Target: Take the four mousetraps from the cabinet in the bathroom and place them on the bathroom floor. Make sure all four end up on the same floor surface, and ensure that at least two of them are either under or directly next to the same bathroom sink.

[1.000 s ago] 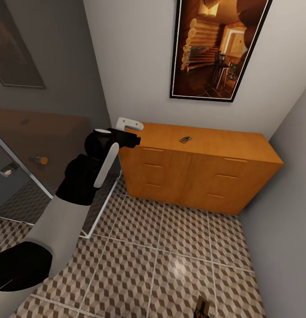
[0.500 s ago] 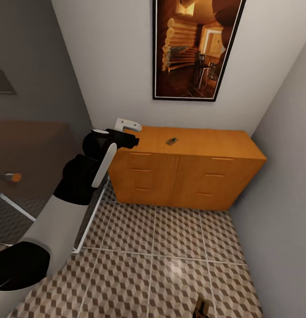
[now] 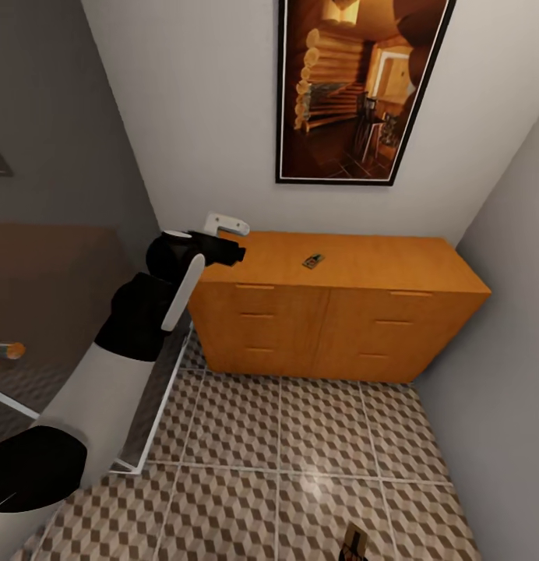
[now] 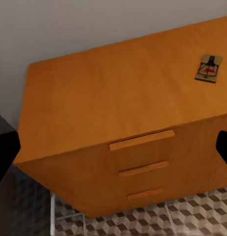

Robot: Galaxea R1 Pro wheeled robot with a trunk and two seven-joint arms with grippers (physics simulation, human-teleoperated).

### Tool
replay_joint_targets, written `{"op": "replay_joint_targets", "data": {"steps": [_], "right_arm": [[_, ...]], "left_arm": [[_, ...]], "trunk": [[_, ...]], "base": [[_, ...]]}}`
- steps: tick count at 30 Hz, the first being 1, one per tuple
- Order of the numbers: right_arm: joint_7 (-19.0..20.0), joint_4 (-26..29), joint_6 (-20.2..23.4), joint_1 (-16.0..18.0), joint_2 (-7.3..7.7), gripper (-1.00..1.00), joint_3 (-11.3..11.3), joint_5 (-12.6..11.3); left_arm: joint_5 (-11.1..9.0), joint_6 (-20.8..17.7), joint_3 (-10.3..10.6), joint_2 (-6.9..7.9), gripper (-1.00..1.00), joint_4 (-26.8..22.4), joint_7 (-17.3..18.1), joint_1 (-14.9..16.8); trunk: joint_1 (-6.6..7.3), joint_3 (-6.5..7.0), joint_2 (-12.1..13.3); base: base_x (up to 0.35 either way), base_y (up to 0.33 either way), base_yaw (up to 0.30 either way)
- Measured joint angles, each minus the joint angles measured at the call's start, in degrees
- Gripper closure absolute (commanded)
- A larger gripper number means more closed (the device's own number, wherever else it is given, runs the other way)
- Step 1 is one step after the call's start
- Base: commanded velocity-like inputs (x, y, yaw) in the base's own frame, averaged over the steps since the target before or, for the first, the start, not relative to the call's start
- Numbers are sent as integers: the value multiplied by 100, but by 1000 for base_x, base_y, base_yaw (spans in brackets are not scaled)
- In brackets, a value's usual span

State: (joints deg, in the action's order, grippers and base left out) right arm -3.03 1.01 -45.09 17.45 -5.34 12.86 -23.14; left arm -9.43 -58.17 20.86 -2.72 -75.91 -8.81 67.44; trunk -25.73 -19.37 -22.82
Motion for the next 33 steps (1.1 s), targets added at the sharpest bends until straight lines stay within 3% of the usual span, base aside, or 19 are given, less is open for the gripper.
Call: {"op": "replay_joint_targets", "data": {"steps": [8,12,19,33], "right_arm": [[0,1,0,-1,-7,100,0,-4],[0,1,0,-1,-13,100,1,-8],[0,2,0,-1,-14,100,0,-9],[0,0,-2,0,-18,100,1,-10]], "left_arm": [[-53,12,2,19,-100,413,1075,1],[-45,13,6,18,-100,605,1331,1],[-34,21,10,16,-100,704,1643,1],[-34,23,66,9,-100,717,1708,0]], "trunk": [[0,4,0],[0,17,0],[0,43,0],[-2,88,1]], "base": [[232,185,-48],[212,165,-169],[205,153,-200],[143,69,-171]]}}
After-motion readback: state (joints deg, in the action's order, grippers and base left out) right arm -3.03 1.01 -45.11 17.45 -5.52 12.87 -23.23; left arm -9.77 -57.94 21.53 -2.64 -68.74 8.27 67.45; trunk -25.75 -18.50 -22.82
